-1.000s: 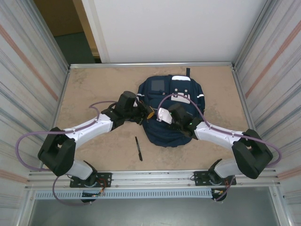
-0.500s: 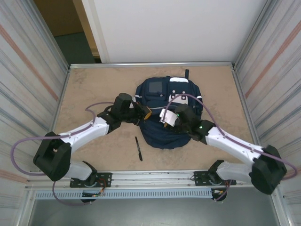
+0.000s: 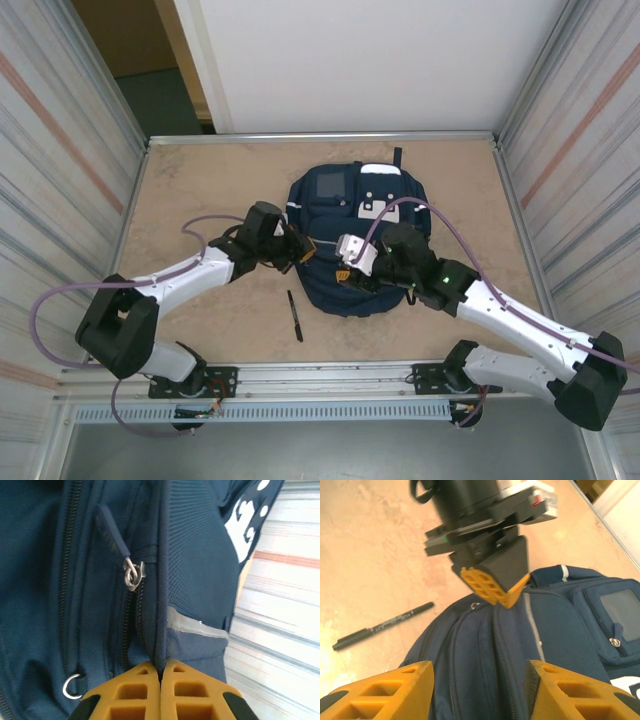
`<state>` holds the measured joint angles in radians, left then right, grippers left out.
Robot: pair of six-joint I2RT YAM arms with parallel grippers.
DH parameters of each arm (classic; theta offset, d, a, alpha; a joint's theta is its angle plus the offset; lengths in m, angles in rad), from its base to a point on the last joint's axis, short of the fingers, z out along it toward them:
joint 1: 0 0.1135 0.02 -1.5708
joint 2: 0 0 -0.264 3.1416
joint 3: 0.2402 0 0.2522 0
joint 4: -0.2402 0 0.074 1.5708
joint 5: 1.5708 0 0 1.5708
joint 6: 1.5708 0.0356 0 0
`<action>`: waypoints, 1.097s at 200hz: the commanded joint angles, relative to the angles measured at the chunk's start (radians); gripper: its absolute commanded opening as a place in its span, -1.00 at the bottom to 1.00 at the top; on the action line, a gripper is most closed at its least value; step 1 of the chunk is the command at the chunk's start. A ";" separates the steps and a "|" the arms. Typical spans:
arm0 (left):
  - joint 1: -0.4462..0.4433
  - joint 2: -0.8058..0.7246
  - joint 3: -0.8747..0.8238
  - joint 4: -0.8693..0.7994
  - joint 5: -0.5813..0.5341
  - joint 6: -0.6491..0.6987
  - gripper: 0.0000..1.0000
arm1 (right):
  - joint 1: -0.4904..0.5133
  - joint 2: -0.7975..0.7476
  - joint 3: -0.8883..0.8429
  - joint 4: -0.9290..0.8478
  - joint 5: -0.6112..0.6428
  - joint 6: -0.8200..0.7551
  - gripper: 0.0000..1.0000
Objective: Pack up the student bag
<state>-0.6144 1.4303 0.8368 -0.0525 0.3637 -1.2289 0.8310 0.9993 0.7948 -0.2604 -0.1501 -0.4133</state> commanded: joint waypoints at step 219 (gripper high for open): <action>-0.337 0.164 0.014 -0.530 -0.528 0.098 -0.44 | -0.046 -0.058 -0.067 0.199 0.181 0.305 0.02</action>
<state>-0.9478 1.5734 0.8574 -0.5758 -0.1310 -1.0809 0.7750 0.9749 0.7513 -0.0677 0.0074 -0.1558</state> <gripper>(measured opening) 0.282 0.511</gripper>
